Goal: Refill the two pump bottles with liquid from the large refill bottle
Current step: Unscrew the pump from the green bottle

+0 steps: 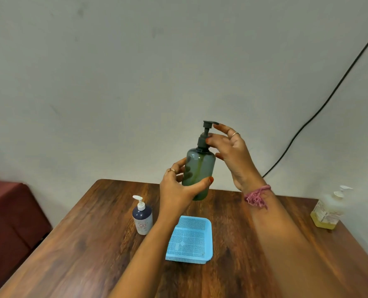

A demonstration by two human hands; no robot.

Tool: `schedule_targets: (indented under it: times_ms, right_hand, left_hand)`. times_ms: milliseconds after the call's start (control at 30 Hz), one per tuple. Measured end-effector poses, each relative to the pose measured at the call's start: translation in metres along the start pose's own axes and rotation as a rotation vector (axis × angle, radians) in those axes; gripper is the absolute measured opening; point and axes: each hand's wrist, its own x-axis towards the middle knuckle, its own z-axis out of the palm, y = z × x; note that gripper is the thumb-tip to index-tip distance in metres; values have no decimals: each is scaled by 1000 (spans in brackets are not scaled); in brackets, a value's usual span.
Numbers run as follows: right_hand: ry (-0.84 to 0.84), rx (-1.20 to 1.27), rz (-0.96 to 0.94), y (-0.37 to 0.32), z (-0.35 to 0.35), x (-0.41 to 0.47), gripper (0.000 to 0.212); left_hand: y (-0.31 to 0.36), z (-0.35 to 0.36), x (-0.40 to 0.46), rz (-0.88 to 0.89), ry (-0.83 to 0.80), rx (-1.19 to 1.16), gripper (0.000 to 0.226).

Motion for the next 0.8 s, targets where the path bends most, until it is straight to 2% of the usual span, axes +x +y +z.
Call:
schedule_targets:
  times_ms: [100,267,467,633,800]
  right_hand:
    - [21,-59,-19,0,1,1,56]
    - [-16,-53,5,0,-4,3,41]
    - [25,-89,-19,-2,-2,3,56]
    - [-6,-79,13,-3,-5,4,43]
    - [6,-144,4,-2,-3,4,58]
  left_hand:
    - [0,1,0,-3,-6,9,74]
    - [0,1,0,-14,-5,2,71]
    - [-2,4,0,-13,-11,15,77]
    - [-7,4,1,-16,-5,21,77]
    - [-8,5,0,-17,-17,20,77]
